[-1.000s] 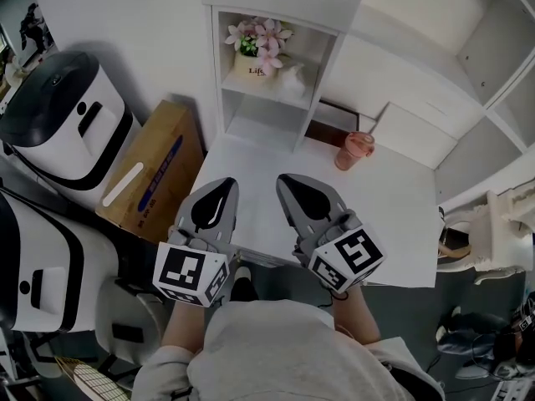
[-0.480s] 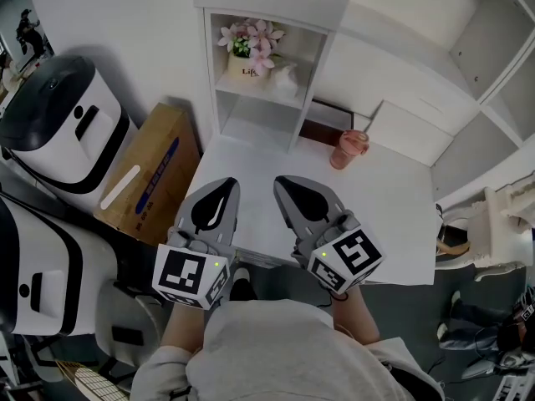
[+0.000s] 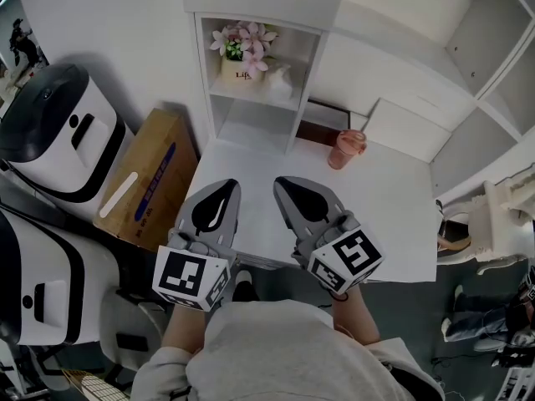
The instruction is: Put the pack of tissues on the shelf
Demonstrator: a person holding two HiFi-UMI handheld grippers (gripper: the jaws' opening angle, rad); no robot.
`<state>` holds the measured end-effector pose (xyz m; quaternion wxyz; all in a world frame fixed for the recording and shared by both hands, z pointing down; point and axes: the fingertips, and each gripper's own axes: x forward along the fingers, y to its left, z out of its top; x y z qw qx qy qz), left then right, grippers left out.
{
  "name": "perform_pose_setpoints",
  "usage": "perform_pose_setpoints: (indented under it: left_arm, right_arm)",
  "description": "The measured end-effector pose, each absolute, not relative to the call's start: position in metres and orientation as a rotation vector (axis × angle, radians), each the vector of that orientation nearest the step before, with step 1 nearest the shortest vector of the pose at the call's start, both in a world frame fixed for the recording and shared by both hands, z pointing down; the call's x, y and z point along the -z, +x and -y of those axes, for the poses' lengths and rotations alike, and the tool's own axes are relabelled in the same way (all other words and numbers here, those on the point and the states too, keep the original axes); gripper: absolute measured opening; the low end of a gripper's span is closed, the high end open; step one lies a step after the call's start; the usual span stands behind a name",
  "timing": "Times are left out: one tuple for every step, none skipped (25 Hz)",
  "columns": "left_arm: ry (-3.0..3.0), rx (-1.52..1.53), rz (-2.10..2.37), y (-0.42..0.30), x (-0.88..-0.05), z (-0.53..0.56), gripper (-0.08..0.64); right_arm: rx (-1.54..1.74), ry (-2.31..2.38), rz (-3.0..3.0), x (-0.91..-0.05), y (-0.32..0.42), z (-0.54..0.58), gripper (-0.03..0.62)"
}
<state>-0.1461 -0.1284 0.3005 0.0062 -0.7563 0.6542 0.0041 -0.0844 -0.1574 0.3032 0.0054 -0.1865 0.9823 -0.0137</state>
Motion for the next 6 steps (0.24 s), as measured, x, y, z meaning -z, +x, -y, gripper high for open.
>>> perform_pose_setpoints:
  left_arm:
    - [-2.369,-0.009,-2.048,-0.1467,-0.3017,0.1291,0.000]
    - [-2.370,-0.005,-2.049,-0.1474,-0.3030,0.1296,0.000]
    - [-2.371,-0.002,-2.050,-0.1481,-0.3040,0.1299,0.000]
    - [-2.372,-0.002,-2.050,-0.1489,-0.3045,0.1303,0.000]
    - [-2.374,-0.002,-2.050,-0.1496,-0.3047,0.1307,0.000]
    - [-2.375,-0.002,-2.049,-0.1504,-0.3048,0.1312,0.000]
  right_arm:
    - [0.045,-0.588,-3.074,-0.3036,-0.0846,0.1581,0.000]
    - [0.046,-0.591,-3.073,-0.3038,-0.0848,0.1587,0.000]
    - [0.047,-0.594,-3.072,-0.3041,-0.0851,0.1593,0.000]
    - [0.048,-0.597,-3.071,-0.3043,-0.0856,0.1598,0.000]
    - [0.049,-0.599,-3.070,-0.3045,-0.0862,0.1604,0.000]
    - [0.050,-0.601,-3.069,-0.3047,-0.0869,0.1610,0.000]
